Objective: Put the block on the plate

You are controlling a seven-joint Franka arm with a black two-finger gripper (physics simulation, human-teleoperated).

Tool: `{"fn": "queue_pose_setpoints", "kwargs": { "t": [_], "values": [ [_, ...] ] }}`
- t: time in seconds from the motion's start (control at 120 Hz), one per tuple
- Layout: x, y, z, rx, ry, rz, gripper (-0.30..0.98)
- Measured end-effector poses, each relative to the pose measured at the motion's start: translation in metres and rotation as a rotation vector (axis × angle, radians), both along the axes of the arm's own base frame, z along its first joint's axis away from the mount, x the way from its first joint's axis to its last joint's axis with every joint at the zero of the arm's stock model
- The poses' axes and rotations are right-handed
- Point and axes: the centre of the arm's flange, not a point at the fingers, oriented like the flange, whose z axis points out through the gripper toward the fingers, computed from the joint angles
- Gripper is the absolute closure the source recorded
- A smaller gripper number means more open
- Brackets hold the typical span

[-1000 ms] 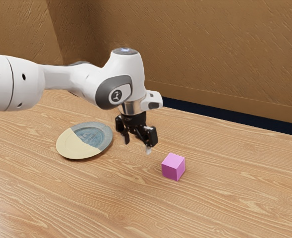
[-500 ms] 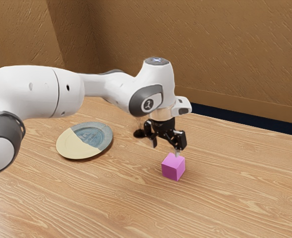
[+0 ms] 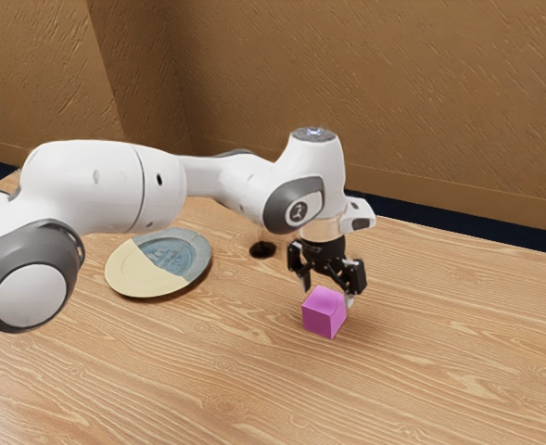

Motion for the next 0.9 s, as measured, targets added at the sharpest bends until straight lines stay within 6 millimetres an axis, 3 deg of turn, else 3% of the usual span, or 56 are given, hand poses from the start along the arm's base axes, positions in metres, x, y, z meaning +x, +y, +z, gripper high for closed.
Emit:
{"fn": "queue_pose_setpoints", "kwargs": {
  "t": [0.283,0.65,0.9],
  "values": [
    [0.016,0.019,-0.021,-0.009,-0.008,0.015,0.0],
    [0.021,0.02,-0.05,-0.018,-0.004,-0.001,0.0],
    [0.02,0.02,-0.055,-0.021,0.0,-0.009,0.17]
  ]
}}
